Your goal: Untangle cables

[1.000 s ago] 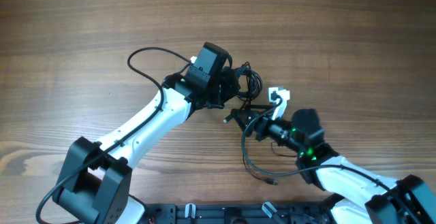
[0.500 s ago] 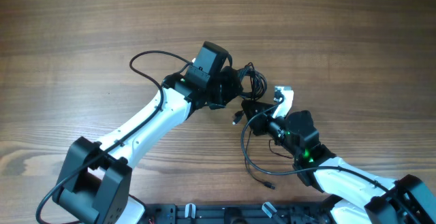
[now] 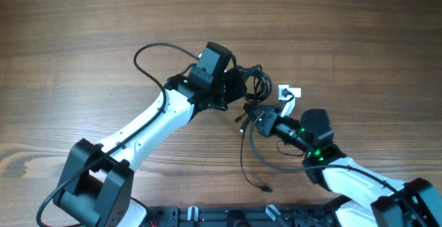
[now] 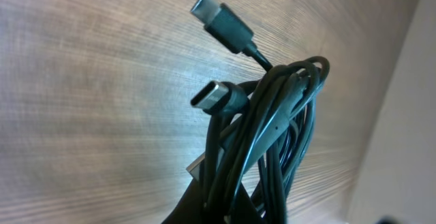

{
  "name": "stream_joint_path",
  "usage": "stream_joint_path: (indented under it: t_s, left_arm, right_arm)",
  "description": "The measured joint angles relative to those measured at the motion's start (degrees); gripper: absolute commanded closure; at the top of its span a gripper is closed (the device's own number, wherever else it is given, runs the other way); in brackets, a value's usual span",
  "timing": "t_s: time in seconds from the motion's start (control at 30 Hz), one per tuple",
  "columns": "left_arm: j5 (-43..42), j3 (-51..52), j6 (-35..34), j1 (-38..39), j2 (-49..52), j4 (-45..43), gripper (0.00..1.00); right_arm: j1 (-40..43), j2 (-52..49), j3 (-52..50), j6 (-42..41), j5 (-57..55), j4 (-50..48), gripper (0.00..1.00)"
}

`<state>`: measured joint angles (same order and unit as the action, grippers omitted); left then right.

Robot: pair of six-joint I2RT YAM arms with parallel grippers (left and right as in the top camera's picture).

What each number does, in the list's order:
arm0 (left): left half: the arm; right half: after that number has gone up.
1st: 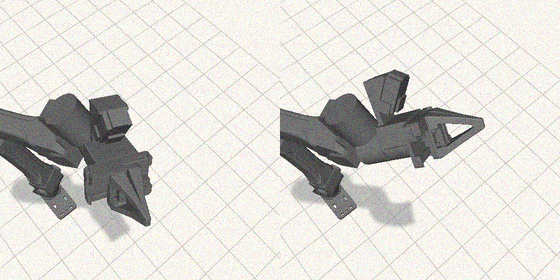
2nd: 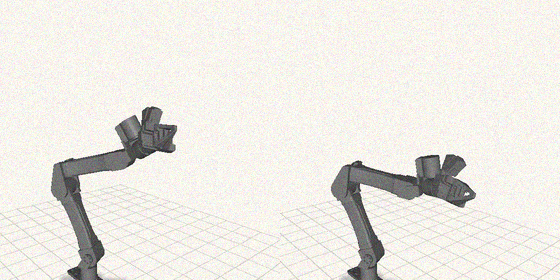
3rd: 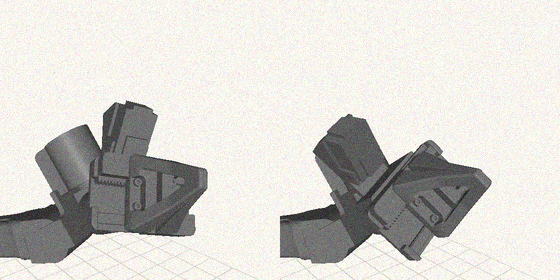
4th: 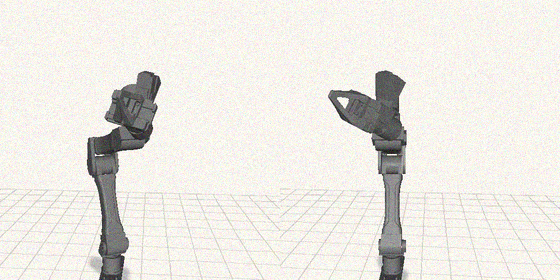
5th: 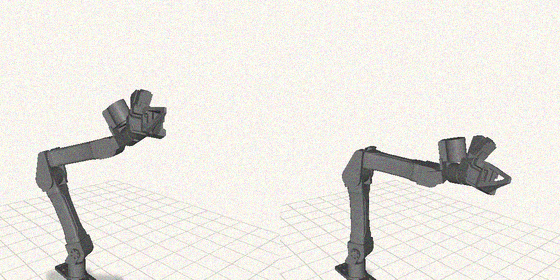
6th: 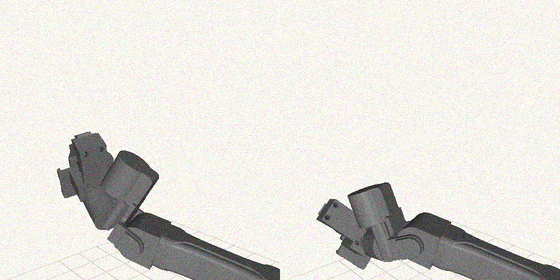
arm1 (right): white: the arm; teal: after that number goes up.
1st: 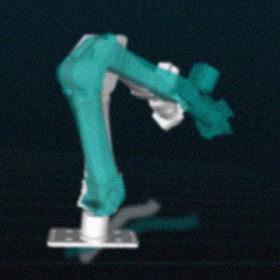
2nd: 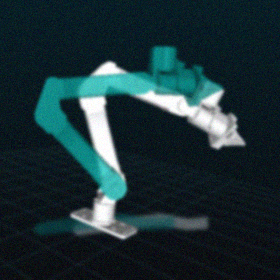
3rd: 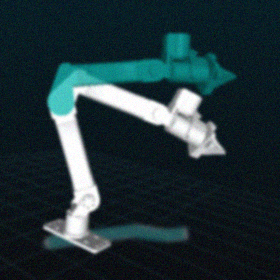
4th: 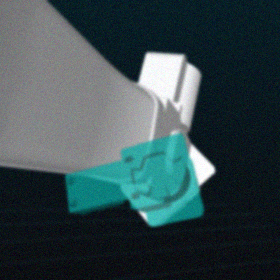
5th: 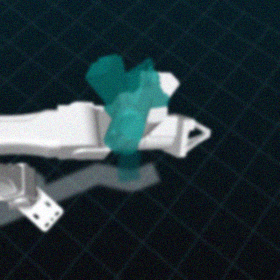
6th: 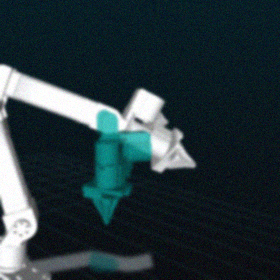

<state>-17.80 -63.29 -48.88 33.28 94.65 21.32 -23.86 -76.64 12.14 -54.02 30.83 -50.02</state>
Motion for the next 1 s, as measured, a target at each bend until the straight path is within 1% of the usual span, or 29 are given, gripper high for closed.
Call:
stream_joint_path:
  t_s: [0.1,0.17,0.3,0.53,0.73,1.0]
  left_arm:
    - [0.4,0.0,10.3,0.1,0.0,-0.6,0.96]
    - [0.5,0.0,15.3,0.1,0.0,-0.7,0.96]
    - [0.5,0.0,21.3,0.2,0.0,-1.4,0.96]
    - [-1.8,0.0,25.0,2.4,0.0,-3.7,0.96]
    - [-2.5,0.0,27.1,5.9,0.0,-3.7,0.96]
    - [-2.5,0.0,29.0,6.2,0.0,-3.0,0.96]
  right_arm:
    - [5.3,0.0,0.0,-4.0,9.3,0.0,0.96]
    - [8.3,0.0,0.0,-6.1,14.2,0.0,0.96]
    - [13.6,0.0,0.0,-10.3,21.5,0.0,0.96]
    - [15.2,0.0,0.0,-13.1,22.6,0.0,0.96]
    - [15.2,0.0,0.0,-16.5,17.8,0.1,0.96]
    - [15.2,0.0,0.0,-17.8,12.6,2.4,0.96]
